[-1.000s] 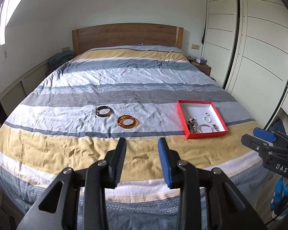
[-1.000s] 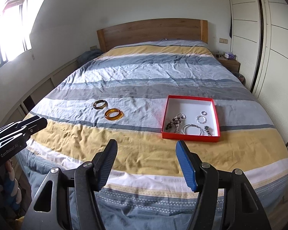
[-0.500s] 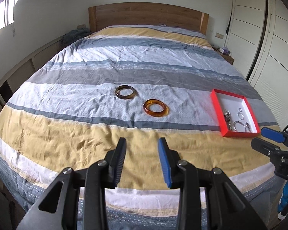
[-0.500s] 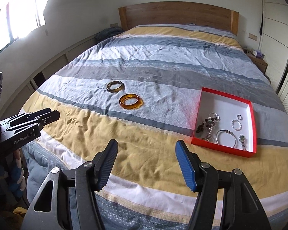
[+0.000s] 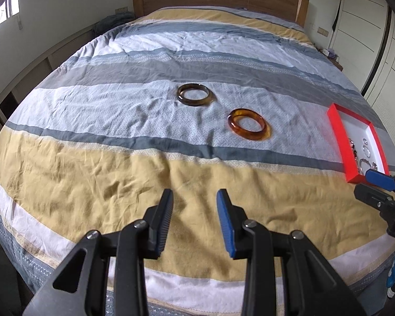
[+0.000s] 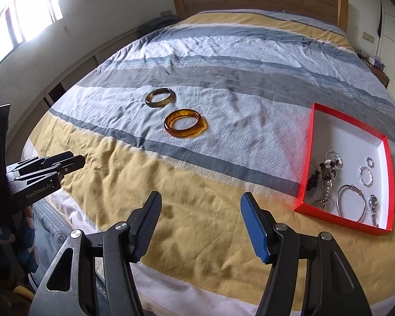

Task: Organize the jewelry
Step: 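Withdraw both tools from the box toward the two bangles, then grasp the dark brown bangle with the left tool while the right tool grasps the amber bangle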

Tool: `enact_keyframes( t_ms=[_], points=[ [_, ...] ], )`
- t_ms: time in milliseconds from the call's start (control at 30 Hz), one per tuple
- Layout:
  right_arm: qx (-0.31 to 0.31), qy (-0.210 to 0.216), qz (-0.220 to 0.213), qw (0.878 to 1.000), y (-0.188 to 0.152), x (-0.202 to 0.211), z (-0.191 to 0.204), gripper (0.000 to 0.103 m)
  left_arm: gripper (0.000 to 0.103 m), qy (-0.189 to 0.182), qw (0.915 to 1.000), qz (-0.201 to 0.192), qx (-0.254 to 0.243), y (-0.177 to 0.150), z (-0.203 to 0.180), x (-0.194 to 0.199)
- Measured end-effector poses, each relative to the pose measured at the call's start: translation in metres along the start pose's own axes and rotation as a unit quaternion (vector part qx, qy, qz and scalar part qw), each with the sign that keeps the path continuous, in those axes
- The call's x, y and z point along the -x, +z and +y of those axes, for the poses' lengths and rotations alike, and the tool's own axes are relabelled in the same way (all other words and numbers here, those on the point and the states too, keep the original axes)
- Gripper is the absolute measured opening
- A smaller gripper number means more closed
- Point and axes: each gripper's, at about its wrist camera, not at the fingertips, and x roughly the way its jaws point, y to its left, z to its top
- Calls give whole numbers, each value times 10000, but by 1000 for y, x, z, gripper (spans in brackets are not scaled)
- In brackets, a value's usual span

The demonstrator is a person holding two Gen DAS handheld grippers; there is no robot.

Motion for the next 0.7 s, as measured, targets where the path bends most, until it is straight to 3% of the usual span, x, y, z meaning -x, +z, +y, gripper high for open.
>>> enact_keyframes(
  t_ms=[367, 700],
  points=[
    [21, 101, 11, 9999, 21, -48, -8, 62, 32, 165, 9989, 442, -16, 5, 16, -57],
    [316, 190, -72, 9993, 56, -87, -1, 61, 32, 286, 9990, 238, 240, 40, 46, -90]
  ],
)
